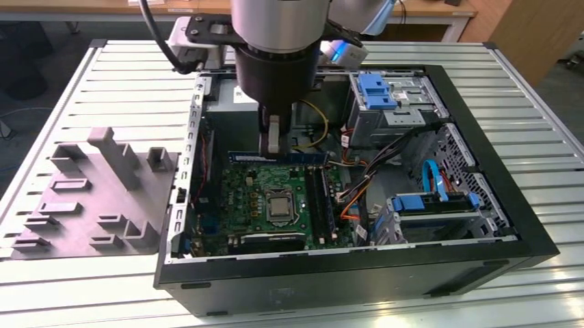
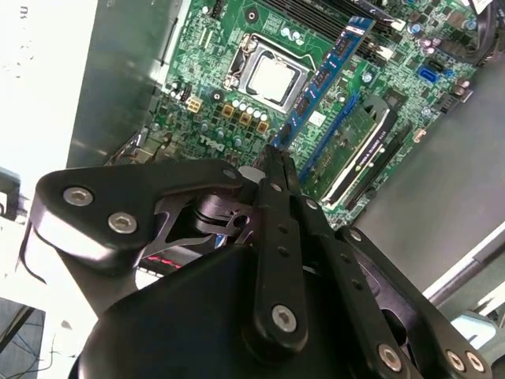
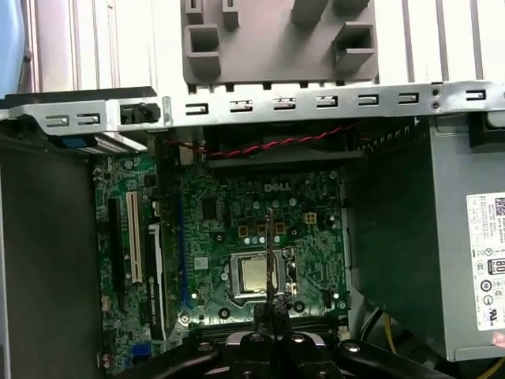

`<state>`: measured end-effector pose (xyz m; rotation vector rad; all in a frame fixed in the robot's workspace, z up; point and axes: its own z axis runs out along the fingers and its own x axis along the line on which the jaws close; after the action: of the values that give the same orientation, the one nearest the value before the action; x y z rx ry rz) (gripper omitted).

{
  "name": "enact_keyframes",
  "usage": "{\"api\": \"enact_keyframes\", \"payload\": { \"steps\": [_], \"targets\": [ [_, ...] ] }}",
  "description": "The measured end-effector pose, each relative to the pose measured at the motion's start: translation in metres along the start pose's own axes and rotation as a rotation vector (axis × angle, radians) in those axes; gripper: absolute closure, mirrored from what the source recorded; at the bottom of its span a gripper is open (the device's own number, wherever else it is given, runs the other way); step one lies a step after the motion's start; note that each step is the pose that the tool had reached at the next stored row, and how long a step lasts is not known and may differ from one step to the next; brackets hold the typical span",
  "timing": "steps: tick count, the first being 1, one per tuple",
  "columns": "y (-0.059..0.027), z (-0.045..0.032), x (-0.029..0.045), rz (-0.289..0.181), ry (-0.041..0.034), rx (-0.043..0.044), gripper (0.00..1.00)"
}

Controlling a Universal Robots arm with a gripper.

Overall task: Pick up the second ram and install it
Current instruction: 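Pick up the second ram and move it above second insertion slot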

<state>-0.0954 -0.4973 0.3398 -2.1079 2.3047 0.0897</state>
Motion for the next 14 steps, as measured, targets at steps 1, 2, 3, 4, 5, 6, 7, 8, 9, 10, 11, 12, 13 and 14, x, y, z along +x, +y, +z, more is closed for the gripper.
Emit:
{"api": "enact_keyframes", "payload": {
  "steps": [1,2,3,4,5,6,7,8,9,10,11,12,13,14],
  "targets": [
    [-0.0005,0.0013,0.0,0.0,0.0,-0.0004,0.88],
    [-0.0009,0.0027,0.0001,0.0,0.0,-0.0007,0.88],
    [-0.0015,0.0042,0.0001,0.0,0.0002,-0.0011,0.88],
    [-0.0024,0.0059,0.0001,0.0,0.0002,-0.0014,0.88],
    [-0.0035,0.0072,0.0001,0.0,0.0003,-0.0018,0.88],
    [-0.0047,0.0085,0.0,0.0,0.0003,-0.0021,0.88],
    [-0.0059,0.0098,0.0,0.0,0.0003,-0.0024,0.88],
    [-0.007,0.0112,0.0,0.0,0.0003,-0.0028,0.88],
    [-0.0079,0.0126,0.0,0.0,0.0003,-0.0031,0.88],
    [-0.0086,0.0142,0.0,0.0,0.0002,-0.0034,0.88],
    [-0.0091,0.0156,0.0,0.0,0.0003,-0.0036,0.88],
    [-0.0092,0.017,0.0001,0.001,0.0003,-0.0037,0.88],
    [-0.0093,0.0181,-0.0001,0.001,0.0003,-0.0038,0.88],
    [-0.0093,0.0188,-0.0003,0.001,0.0005,-0.0039,0.88]
  ]
}}
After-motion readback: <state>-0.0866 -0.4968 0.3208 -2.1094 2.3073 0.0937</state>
